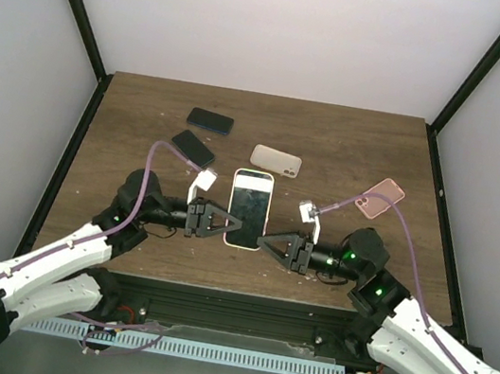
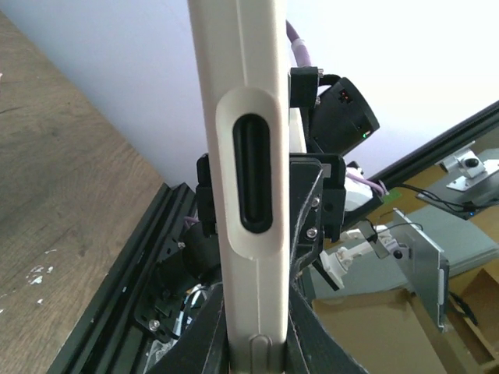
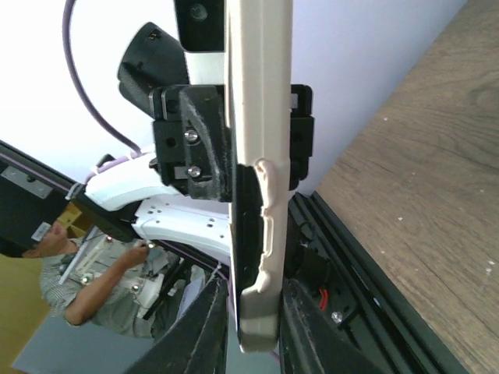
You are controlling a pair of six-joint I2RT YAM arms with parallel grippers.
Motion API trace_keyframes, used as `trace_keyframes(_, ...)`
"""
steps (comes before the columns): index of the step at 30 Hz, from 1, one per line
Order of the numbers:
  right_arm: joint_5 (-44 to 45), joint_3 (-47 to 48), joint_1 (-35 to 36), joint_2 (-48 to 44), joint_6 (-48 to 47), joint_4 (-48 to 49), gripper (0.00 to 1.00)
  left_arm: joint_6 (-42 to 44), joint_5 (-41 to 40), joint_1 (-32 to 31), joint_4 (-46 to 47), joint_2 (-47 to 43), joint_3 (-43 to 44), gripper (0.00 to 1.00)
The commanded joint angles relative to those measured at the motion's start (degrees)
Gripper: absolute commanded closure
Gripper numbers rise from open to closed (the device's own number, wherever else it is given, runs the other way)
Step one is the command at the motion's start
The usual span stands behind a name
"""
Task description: Put the phone into the phone case
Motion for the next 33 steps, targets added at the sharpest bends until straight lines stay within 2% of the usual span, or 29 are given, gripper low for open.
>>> trace_keyframes(1,-3.2,-0.7,0.3,-3.7,-1.0,9.1,0.78,2.0,3.7,0.9,2.8,-0.3,1.5,1.00)
trace_keyframes(8,-4.7,-2.8,0.3,-7.4,-3.4,16.1,0.91,-2.9,9.5,0.8,10.0,1.0,1.0,1.00)
trace_keyframes(12,-4.3,-1.0,0.3,-6.1,-4.5,14.1,0.95,-4.7,11.6,0.7,12.9,1.7,1.4,1.00)
trace_keyframes(13,-3.7,-0.5,0.3,-5.8,-4.5,12.8,0.92,-5.1,12.1,0.7,13.8,1.8,1.4,1.00)
trace_keyframes(14,-2.6,0.3,0.3,-5.7,-4.5,11.3,0.81,-5.4,12.4,0.6,14.4,1.8,1.4,1.00)
trace_keyframes(16,1.2,1.5,0.3,-6.1,-5.1,7.0,0.69,-6.3,12.8,0.6,15.7,1.7,1.2,1.00)
trace_keyframes(21,5.7,1.6,0.3,-7.9,-6.6,1.6,0.53,-6.2,12.5,0.7,15.3,1.3,1.4,1.00)
trace_keyframes(24,4.1,1.3,0.3,-6.8,-6.3,2.0,0.50,-6.2,12.6,0.6,15.3,1.3,1.4,1.00)
trace_keyframes(26,1.9,1.2,0.3,-5.5,-6.1,3.4,0.50,-6.1,12.6,0.7,15.3,1.4,1.5,1.00)
trace_keyframes(29,-1.0,1.5,0.3,-3.4,-6.0,5.4,0.55,-6.2,12.6,0.6,15.6,1.5,1.5,1.00)
trace_keyframes(31,-1.4,1.5,0.3,-2.6,-5.8,6.6,0.63,-6.6,12.8,0.5,16.0,1.6,1.4,1.00)
trace_keyframes(33,-1.8,1.3,0.3,-2.3,-5.6,7.8,0.75,-6.8,12.8,0.5,16.4,1.6,1.3,1.00)
